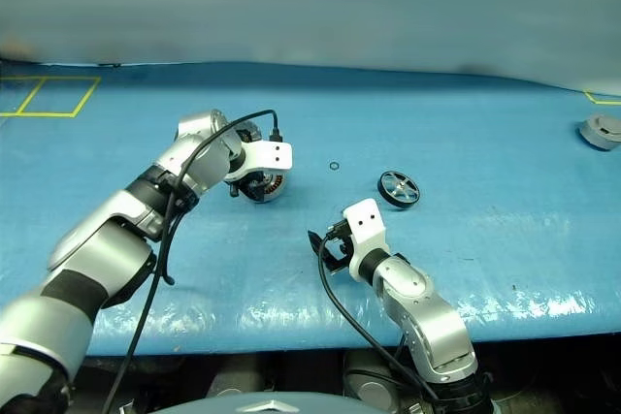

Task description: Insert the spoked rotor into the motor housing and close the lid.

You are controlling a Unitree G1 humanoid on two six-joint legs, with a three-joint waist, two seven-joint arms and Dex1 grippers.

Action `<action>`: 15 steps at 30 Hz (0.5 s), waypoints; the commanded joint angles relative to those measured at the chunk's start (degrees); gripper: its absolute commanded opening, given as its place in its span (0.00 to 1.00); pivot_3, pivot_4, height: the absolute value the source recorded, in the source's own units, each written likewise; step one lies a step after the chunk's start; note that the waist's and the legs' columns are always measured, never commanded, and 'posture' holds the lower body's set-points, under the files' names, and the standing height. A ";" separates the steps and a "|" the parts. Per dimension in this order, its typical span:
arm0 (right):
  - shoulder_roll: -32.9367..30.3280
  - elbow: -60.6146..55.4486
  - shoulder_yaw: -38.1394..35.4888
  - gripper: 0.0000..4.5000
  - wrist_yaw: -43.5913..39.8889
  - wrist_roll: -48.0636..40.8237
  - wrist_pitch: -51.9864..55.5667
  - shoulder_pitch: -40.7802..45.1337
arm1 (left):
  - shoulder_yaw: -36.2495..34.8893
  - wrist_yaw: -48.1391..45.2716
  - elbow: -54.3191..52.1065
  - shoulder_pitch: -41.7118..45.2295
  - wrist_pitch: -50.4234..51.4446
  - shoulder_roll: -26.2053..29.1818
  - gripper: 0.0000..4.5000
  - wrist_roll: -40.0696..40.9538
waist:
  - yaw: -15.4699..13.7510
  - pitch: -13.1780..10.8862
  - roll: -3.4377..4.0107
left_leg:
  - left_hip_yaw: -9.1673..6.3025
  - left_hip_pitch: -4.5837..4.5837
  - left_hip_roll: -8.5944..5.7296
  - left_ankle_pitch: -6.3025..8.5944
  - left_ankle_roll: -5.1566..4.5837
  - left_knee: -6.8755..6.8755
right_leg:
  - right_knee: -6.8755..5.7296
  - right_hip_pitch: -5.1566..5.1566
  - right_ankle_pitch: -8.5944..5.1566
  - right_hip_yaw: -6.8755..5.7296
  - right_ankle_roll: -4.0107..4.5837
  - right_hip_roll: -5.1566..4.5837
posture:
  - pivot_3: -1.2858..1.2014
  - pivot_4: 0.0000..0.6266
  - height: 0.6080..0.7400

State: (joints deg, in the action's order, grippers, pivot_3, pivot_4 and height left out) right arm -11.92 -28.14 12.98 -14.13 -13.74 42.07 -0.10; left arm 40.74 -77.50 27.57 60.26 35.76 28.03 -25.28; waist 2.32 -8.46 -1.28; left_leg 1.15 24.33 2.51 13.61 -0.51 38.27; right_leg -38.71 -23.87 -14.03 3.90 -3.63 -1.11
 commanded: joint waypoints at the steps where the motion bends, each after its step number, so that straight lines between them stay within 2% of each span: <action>1: 0.49 -2.08 -0.50 1.00 0.17 -0.04 -1.08 0.46 | 2.11 -5.84 -13.56 -6.09 1.28 4.27 0.40 -0.01 | 0.04 0.02 0.04 | 0.01 -0.03 0.01 0.00 0.00 -0.04 | 0.00 0.00 -0.02 0.02 0.03 0.00 | 0.52 0.24 1.00; 8: 0.42 -2.13 -0.57 1.00 -0.02 -0.20 -0.98 0.08 | 1.02 -6.54 -32.38 -15.54 -0.63 10.14 0.40 0.27 | -0.25 0.04 0.05 | 0.05 -0.44 0.01 0.00 0.00 -0.08 | -0.03 0.35 -0.09 0.04 0.11 -0.01 | 0.52 0.24 1.00; 15: 0.18 -2.23 -0.88 1.00 0.04 -0.28 -0.85 -0.22 | 0.77 -7.22 -38.51 -19.04 -6.80 13.22 0.40 0.61 | -0.32 0.04 0.06 | 0.10 -0.56 0.01 -0.02 0.03 -0.03 | -0.05 0.45 -0.27 0.07 0.23 -0.01 | 0.52 0.24 1.00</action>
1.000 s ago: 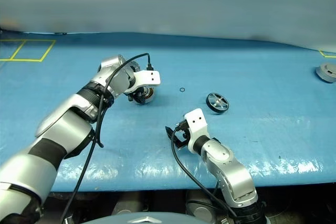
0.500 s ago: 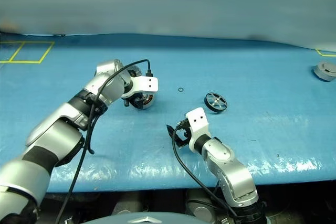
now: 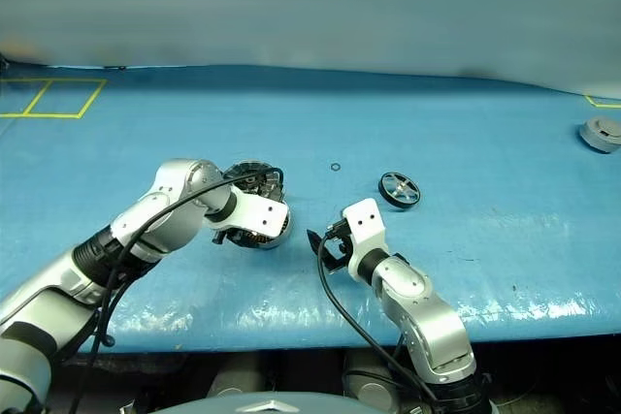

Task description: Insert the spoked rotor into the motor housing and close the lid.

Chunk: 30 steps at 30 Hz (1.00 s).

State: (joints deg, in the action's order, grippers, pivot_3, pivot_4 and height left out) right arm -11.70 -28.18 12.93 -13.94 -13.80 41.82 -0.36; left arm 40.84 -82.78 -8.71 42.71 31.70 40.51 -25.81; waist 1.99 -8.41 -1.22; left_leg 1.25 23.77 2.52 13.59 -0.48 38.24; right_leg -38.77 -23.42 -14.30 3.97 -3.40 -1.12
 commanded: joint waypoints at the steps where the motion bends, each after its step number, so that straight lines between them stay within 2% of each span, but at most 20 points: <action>1: -0.04 -2.18 -0.85 1.00 -0.13 -0.22 -0.63 0.02 | 0.62 -1.95 -2.46 -1.74 -3.74 1.00 0.40 1.13 | 0.00 0.00 0.00 | 0.00 0.00 0.00 0.00 0.00 0.00 | 0.00 0.00 0.00 0.00 0.01 0.00 | 0.52 0.24 1.00; 7: 0.28 -2.16 -0.80 1.00 0.32 -0.12 -0.85 -0.41 | -0.25 -3.26 -4.54 -2.83 -8.66 2.47 0.40 1.42 | 0.02 0.00 0.00 | 0.00 0.01 0.00 0.00 0.00 -0.04 | 0.00 -0.02 0.01 0.01 0.02 0.00 | 0.52 0.24 1.00; 15: 0.57 -2.17 -0.90 1.00 0.47 -0.03 -0.98 -0.67 | -3.42 -3.95 -7.67 -0.54 -10.30 3.30 0.97 1.51 | 0.01 -0.02 -0.02 | 0.00 0.06 0.00 0.00 0.00 -0.04 | 0.00 -0.07 -0.06 -0.01 -0.07 0.01 | 0.52 0.24 1.00; 22: 0.35 -2.19 -1.34 1.00 0.43 0.00 -1.01 -0.25 | -8.07 -6.42 -13.69 0.41 -8.26 5.12 0.98 5.08 | 0.11 -0.04 -0.01 | 0.00 0.07 0.01 0.00 0.00 -0.05 | 0.00 -0.10 -0.11 0.00 -0.07 0.01 | 0.52 0.24 1.00; 27: 1.86 -1.49 -3.52 1.00 2.85 1.01 -1.54 3.52 | -17.78 -1.22 -22.00 -5.32 6.39 0.27 0.98 13.99 | 0.14 -0.07 0.00 | -0.01 0.08 0.02 0.00 0.00 -0.05 | 0.00 -0.11 -0.12 0.01 -0.11 0.01 | 0.52 0.24 1.00; 30: 5.04 3.93 -4.61 1.00 7.13 3.53 -2.42 10.43 | -29.02 11.83 -25.20 -12.74 17.07 -13.96 0.98 20.57 | 0.14 -0.07 -0.01 | -0.04 0.04 0.02 -0.01 0.00 -0.02 | -0.01 -0.04 -0.10 -0.01 -0.22 0.01 | 0.52 0.24 1.00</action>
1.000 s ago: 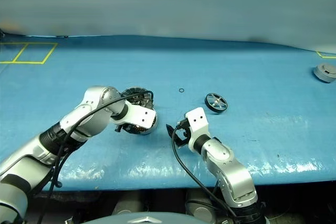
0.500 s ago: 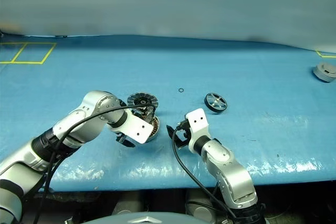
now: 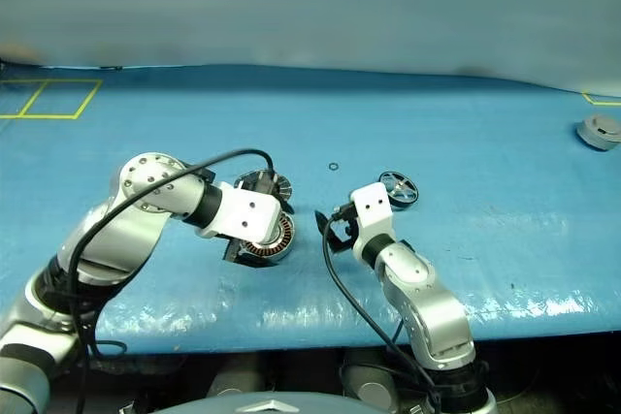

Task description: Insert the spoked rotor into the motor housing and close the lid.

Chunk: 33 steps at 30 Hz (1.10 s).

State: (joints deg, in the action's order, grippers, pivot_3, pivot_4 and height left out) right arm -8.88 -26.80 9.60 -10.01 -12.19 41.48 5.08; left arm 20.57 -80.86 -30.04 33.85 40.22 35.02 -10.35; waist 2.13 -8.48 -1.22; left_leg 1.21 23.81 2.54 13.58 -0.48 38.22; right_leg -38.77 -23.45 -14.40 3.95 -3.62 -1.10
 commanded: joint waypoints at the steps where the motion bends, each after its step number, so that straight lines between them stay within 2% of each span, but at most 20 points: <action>1: 2.94 3.93 -1.47 1.00 3.91 2.47 -2.31 6.56 | -10.95 12.91 -4.68 -5.41 10.96 -11.60 0.98 6.37 | 0.02 -0.02 -0.03 | 0.00 -0.01 0.02 0.00 0.00 0.04 | -0.01 0.00 0.11 0.00 -0.18 0.01 | 0.52 0.24 1.00; 4: 4.70 11.89 -0.67 1.00 5.89 5.74 -4.59 13.49 | -15.53 22.77 -8.11 -13.47 9.27 -19.69 0.98 8.50 | 0.21 -0.02 -0.04 | -0.01 -0.02 0.02 -0.01 0.01 0.09 | -0.03 0.01 0.21 0.04 -0.25 0.03 | 0.52 0.24 1.00; 8: 6.87 24.30 0.05 1.00 7.37 9.00 -9.86 21.45 | -18.05 32.18 -11.09 -24.69 4.61 -24.81 0.98 10.67 | 0.44 -0.01 -0.03 | 0.03 -0.10 0.02 -0.04 0.06 -0.08 | -0.05 -0.02 0.40 0.09 0.05 0.02 | 0.52 0.24 1.00; 13: 10.02 42.55 -2.13 1.00 9.14 10.40 -18.72 29.51 | -17.90 38.88 -12.70 -42.28 -4.67 -24.21 0.98 10.98 | 1.05 -0.02 -0.02 | 0.06 -0.13 0.01 -0.04 0.08 -0.29 | -0.01 -0.08 0.39 0.14 0.08 -0.05 | 0.52 0.24 1.00; 16: 11.05 50.31 -3.40 1.00 9.20 10.29 -23.01 32.47 | -18.65 41.86 -12.14 -48.80 -9.78 -25.90 0.98 13.51 | 0.83 -0.02 -0.03 | 0.06 -0.07 -0.02 -0.04 0.08 -0.28 | 0.01 -0.10 0.38 0.07 0.10 -0.18 | 0.52 0.24 1.00; 18: 11.65 56.31 -4.29 1.00 9.64 10.39 -26.00 34.49 | -17.32 44.38 -9.92 -52.79 -15.97 -24.47 0.98 10.92 | 0.89 -0.03 -0.02 | 0.08 -0.08 -0.03 -0.04 0.07 -0.26 | 0.02 -0.07 0.37 0.07 0.10 -0.25 | 0.52 0.24 1.00; 21: 11.90 63.27 -5.37 1.00 10.42 10.73 -30.00 36.61 | -16.23 48.26 -6.56 -56.00 -22.13 -24.22 0.98 9.25 | 1.32 -0.04 0.01 | 0.12 -0.19 -0.06 -0.05 0.05 -0.25 | 0.03 -0.04 0.34 0.12 0.25 -0.26 | 0.52 0.24 1.00; 27: 12.14 74.63 -7.95 1.00 12.21 10.59 -35.63 40.28 | -15.46 50.92 -3.29 -57.94 -28.68 -26.71 0.98 14.09 | 1.78 -0.07 0.05 | 0.22 -0.16 -0.04 -0.07 0.02 -0.26 | 0.03 -0.09 0.35 0.10 0.24 -0.24 | 0.52 0.24 1.00; 33: 12.92 82.92 -10.06 1.00 12.28 10.19 -38.08 44.15 | -15.26 52.43 -2.22 -58.07 -30.26 -26.22 0.98 16.65 | 2.04 -0.09 0.08 | 0.27 -0.15 0.00 -0.07 0.02 -0.40 | 0.03 -0.14 0.37 0.09 0.20 -0.15 | 0.52 0.24 1.00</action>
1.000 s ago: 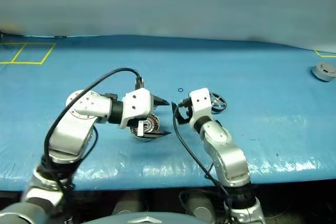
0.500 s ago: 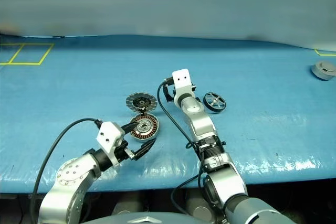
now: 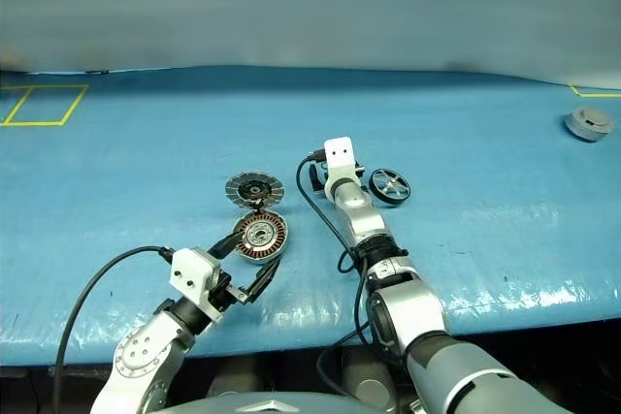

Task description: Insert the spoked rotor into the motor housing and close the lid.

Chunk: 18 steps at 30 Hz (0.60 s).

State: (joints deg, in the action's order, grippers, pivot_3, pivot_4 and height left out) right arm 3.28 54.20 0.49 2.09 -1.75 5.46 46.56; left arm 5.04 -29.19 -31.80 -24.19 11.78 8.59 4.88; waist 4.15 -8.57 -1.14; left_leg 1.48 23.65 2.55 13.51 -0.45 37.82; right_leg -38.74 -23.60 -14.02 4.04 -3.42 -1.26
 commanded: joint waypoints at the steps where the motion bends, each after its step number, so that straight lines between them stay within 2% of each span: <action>1: 0.88 2.99 -0.92 1.00 0.10 0.00 -2.34 3.17 | 0.28 0.99 -0.47 0.04 -1.84 0.32 0.98 1.79 | 0.06 0.00 0.00 | -0.01 0.00 0.01 0.00 0.00 -0.01 | 0.00 0.00 0.00 0.00 0.00 0.01 | 0.52 0.24 1.00; 10: 2.35 10.20 -0.15 1.00 0.58 2.28 -4.14 5.63 | 1.10 2.54 -0.29 -2.72 -2.68 1.77 0.98 3.03 | 0.42 -0.01 0.02 | -0.02 0.00 0.01 0.00 0.00 -0.03 | 0.01 -0.01 -0.03 0.00 0.04 0.00 | 0.52 0.24 1.00; 14: 2.61 11.73 0.17 0.80 0.38 3.00 -4.42 5.65 | 1.12 3.76 -0.25 -3.93 -2.97 1.84 1.00 3.41 | 0.49 -0.01 0.02 | -0.04 -0.02 0.00 0.00 0.00 -0.03 | 0.01 0.00 -0.10 0.00 0.15 -0.01 | 0.52 0.24 1.00; 18: 2.50 12.66 0.04 0.49 0.43 3.41 -4.48 5.46 | 1.13 4.51 -0.02 -4.58 -3.51 1.91 1.00 3.90 | 0.46 -0.01 0.02 | -0.07 -0.03 -0.01 0.00 0.00 -0.02 | 0.01 0.03 -0.21 -0.01 0.35 -0.03 | 0.52 0.24 1.00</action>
State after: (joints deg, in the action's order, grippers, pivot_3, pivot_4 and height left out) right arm 6.21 65.59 0.64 2.34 1.17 0.59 51.92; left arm 5.89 -25.00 -31.43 -28.54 9.77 10.42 7.95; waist 4.61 -8.58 -1.11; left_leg 1.42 23.62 2.53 13.51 -0.45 37.81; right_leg -38.73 -23.56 -14.23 4.03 -3.07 -1.30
